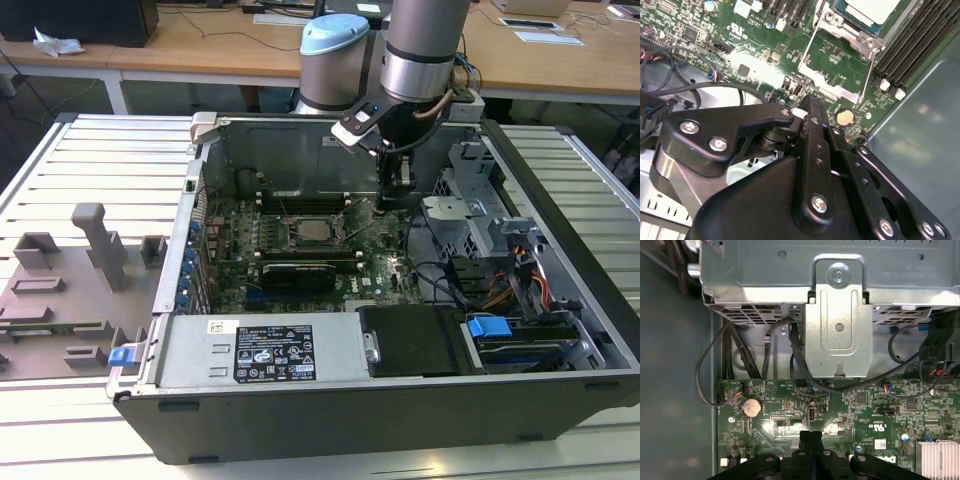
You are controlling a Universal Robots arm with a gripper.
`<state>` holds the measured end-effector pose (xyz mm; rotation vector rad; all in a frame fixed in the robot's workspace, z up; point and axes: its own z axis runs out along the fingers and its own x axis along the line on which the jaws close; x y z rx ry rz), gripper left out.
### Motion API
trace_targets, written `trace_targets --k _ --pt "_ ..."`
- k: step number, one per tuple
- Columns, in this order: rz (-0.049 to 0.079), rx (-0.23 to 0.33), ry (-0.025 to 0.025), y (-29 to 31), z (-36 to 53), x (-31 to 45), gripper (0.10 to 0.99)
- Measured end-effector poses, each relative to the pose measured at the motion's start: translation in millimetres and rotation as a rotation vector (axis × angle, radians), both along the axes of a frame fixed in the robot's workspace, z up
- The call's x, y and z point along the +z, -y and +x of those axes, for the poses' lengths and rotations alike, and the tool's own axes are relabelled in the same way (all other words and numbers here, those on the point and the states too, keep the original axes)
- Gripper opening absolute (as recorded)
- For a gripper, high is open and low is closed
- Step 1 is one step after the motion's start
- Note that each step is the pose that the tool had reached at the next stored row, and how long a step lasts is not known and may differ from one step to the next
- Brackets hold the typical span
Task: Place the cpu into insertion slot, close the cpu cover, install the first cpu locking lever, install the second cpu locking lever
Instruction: 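Close the cpu cover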
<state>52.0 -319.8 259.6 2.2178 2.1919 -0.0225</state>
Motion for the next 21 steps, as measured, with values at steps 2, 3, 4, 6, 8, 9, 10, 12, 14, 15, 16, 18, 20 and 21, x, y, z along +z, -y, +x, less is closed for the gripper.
trace_targets --k 2,3,4,6,8,9,10,12,14,15,16,18,20,21 --pt "0.000 0.000 -0.0017 0.0 0.0 -7.5 0.106" --pt "0.000 0.000 -0.0025 0.0 0.0 -10.8 0.106" --pt "0.000 0.000 -0.0027 0.0 0.0 -13.3 0.106" --pt "0.001 0.000 -0.0027 0.0 -1.9 -13.9 0.106" --pt "0.004 0.000 -0.0012 0.0 -7.0 -13.9 0.106" --pt "0.008 0.000 0.0002 0.0 -10.7 -14.0 0.106" --pt "0.011 0.000 0.0014 0.0 -14.2 -14.0 0.106" --pt "0.017 0.000 0.0042 0.0 -20.5 -14.0 0.106" --pt "0.017 0.000 0.0074 0.0 -22.2 -12.4 0.106" --pt "0.017 0.000 0.0083 0.0 -22.2 -9.5 0.106" --pt "0.017 0.000 0.0086 0.0 -22.3 -8.2 0.106" --pt "0.020 0.000 0.0099 -0.1 -25.9 -6.6 0.106" --pt "0.020 0.000 0.0118 0.0 -33.2 -6.4 0.106" --pt "0.020 0.000 0.0124 0.1 -35.6 -6.4 0.106"
